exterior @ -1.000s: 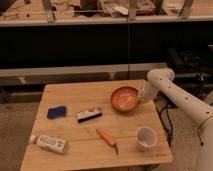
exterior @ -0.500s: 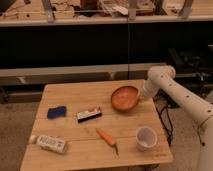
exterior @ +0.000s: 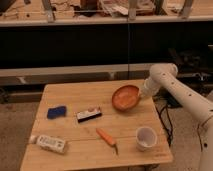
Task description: Pick up the ceramic bowl
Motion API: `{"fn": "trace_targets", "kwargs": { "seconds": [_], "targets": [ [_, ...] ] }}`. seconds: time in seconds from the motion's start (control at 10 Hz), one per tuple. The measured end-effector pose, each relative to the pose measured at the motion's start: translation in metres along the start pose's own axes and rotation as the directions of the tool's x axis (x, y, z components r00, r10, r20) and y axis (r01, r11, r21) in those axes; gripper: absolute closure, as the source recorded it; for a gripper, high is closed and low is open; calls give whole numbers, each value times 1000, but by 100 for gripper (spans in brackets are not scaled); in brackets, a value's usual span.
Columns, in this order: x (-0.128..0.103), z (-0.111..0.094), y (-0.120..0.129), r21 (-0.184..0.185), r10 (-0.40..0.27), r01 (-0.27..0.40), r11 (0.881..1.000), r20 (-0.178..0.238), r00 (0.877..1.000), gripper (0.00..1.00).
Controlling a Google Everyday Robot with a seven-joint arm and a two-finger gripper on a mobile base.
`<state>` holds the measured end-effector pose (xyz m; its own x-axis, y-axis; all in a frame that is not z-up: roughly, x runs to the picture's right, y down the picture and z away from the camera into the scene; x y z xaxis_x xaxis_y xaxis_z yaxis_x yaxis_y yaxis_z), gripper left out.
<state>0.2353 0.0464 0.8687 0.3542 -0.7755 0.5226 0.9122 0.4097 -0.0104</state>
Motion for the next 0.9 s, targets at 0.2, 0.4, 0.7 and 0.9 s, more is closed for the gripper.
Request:
{"fn": "trace_targets", "kwargs": {
  "seconds": [0.2, 0.4, 0.7, 0.9],
  "targets": [
    [0, -4, -1, 5, -3, 3, 1000, -3, 1000, 100],
    [0, -7, -1, 9, -5, 5, 1000, -5, 1000, 100],
    [1, -13, -1, 17, -10, 10, 1000, -10, 1000, 100],
    [0, -15, -1, 21, -12, 12, 1000, -11, 1000, 100]
  ]
}}
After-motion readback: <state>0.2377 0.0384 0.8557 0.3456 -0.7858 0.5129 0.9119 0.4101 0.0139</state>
